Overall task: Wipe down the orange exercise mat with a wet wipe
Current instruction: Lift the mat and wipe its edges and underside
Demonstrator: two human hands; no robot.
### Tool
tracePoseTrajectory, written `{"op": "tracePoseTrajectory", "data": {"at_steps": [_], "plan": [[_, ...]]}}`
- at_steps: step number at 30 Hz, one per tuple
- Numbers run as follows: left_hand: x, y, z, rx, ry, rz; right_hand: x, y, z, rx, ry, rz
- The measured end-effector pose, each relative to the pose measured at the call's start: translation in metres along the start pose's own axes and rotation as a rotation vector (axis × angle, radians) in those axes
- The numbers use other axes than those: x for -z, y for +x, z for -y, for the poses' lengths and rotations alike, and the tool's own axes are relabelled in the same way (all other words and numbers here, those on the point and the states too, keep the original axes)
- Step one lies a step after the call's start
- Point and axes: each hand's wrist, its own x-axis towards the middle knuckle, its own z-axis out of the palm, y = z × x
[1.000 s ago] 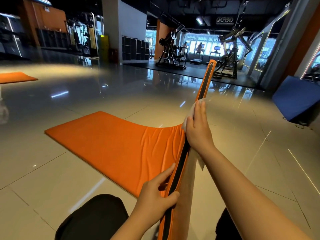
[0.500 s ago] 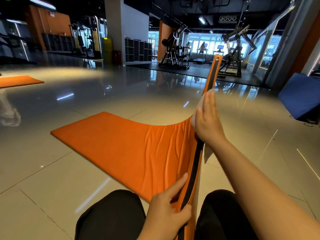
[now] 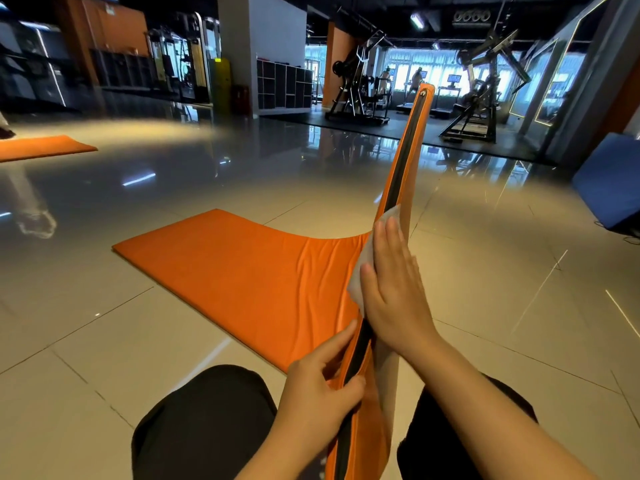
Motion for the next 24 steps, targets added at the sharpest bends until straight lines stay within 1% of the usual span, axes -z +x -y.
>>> {"op": "tracePoseTrajectory", "data": {"at_steps": [5, 8, 11, 14, 16, 20, 24], "plan": [[0.010, 0.000, 0.001, 0.041, 0.047, 0.030, 0.029, 0.087, -0.010, -0.061, -0.089, -0.089], [0.016, 0.003, 0.003, 0.044, 0.056, 0.034, 0.030, 0.104, -0.005, -0.063, -0.088, -0.137], [0.016, 0.008, 0.004, 0.026, 0.022, -0.013, 0.004, 0.053, 0.003, -0.005, -0.062, -0.067], [0.010, 0.011, 0.006, 0.042, -0.039, -0.058, -0.021, -0.018, 0.008, 0.099, -0.088, 0.090], [0.006, 0.012, 0.003, 0.055, -0.071, -0.048, -0.025, -0.033, 0.000, 0.104, -0.084, 0.102], [-0.003, 0.018, 0.000, 0.067, -0.061, -0.052, -0.009, 0.006, -0.018, 0.120, -0.105, 0.026], [-0.011, 0.014, 0.002, 0.078, -0.063, 0.013, 0.021, 0.077, -0.041, 0.043, -0.153, -0.038]]}}
